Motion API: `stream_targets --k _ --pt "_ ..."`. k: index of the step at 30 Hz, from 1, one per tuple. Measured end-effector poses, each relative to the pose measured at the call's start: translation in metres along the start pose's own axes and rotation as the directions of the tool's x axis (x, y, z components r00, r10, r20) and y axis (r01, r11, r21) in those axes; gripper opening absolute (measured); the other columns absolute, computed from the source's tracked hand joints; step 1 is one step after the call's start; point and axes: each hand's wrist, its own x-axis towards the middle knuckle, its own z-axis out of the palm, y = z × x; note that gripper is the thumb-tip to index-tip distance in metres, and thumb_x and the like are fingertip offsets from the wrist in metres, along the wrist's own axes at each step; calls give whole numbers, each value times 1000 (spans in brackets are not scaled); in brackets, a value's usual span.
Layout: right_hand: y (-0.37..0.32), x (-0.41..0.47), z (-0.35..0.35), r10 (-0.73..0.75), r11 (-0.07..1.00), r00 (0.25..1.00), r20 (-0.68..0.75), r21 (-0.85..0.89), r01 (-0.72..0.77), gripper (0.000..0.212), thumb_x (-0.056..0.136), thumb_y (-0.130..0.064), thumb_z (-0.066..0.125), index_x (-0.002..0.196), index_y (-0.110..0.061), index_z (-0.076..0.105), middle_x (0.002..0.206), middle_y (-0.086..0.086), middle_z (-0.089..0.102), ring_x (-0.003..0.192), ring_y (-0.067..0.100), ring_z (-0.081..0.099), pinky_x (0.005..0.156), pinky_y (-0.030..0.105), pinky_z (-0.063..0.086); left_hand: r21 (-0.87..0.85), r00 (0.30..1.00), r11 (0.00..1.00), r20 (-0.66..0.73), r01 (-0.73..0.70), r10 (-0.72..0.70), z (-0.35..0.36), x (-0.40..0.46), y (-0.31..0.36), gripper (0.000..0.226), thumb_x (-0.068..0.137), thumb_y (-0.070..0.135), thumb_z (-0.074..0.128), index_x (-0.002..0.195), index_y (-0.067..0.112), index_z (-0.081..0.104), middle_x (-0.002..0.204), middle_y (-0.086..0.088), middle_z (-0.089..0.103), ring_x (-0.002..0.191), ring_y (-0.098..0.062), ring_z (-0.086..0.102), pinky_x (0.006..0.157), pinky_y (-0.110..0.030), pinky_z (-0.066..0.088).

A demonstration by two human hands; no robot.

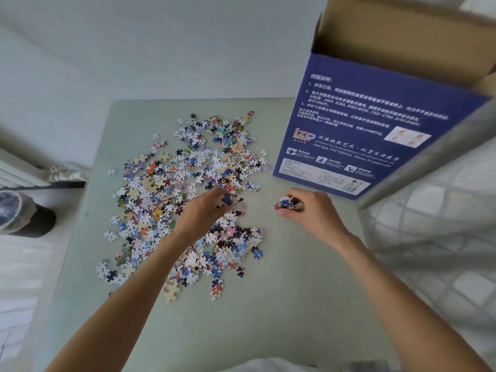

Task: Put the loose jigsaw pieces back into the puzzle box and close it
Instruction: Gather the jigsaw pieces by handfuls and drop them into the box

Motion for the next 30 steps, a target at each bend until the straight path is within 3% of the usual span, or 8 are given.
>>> stream_targets --k 2,6,8,11,15,20,24,30 --pt "-10 0 -53 -66 997 993 -98 21 69 27 75 -33 77 96 -18 68 73 -8 64 56 -9 54 56 5 37 -40 997 997 -47 -61 59 -11 13 33 28 87 30 58 111 15 56 86 8 65 62 -3 59 59 -13 49" --pt "-27 9 -157 -170 981 924 -344 28 191 21 76 -32 75 89 -18 66 74 -7 66 64 -1 61 60 13 43 -158 981 973 -117 -170 153 -30 47 102 18 88 23 61 104 21 53 68 22 54 51 9 53 49 -7 37" --pt "-28 23 -195 -201 977 871 -449 -30 210 20 78 -32 74 88 -18 66 75 -6 65 65 1 57 59 11 39 -186 968 956 -153 -227 200 -37 69 131 17 87 22 63 100 21 52 62 18 53 48 4 49 47 -8 35" --pt "-19 49 -230 -234 971 813 -532 -176 165 24 81 -36 71 96 -19 66 84 -10 62 71 4 54 60 13 36 -224 948 930 -204 -290 246 -43 104 170 16 86 26 64 97 27 52 74 13 59 57 -8 51 53 -17 41" --pt "-3 75 -243 -291 928 795 -533 -359 100 30 82 -38 69 102 -16 65 90 0 69 79 17 62 67 25 42 -211 900 892 -274 -400 338 -57 141 217 14 87 27 63 96 23 53 76 19 57 59 -2 50 53 -8 37" --pt "16 89 -232 -278 921 826 -491 -379 85 34 78 -36 73 104 -15 63 93 3 70 83 21 64 72 33 48 -61 830 863 -317 -501 459 -68 181 250 21 87 31 63 103 17 56 68 21 53 56 1 48 52 -9 34" --pt "22 90 -228 -246 952 820 -517 -286 105 35 77 -41 73 101 -17 66 91 0 69 80 15 63 72 35 53 152 819 853 -238 -500 522 -68 205 253 30 87 36 60 114 22 57 90 4 66 74 -17 59 62 -21 42" --pt "22 90 -230 -226 960 838 -497 -258 106 31 79 -42 70 100 -20 69 94 -2 69 80 12 63 71 36 55 375 851 811 -96 -449 515 -70 221 249 34 82 38 65 115 30 60 104 3 67 94 -22 60 75 -30 44"
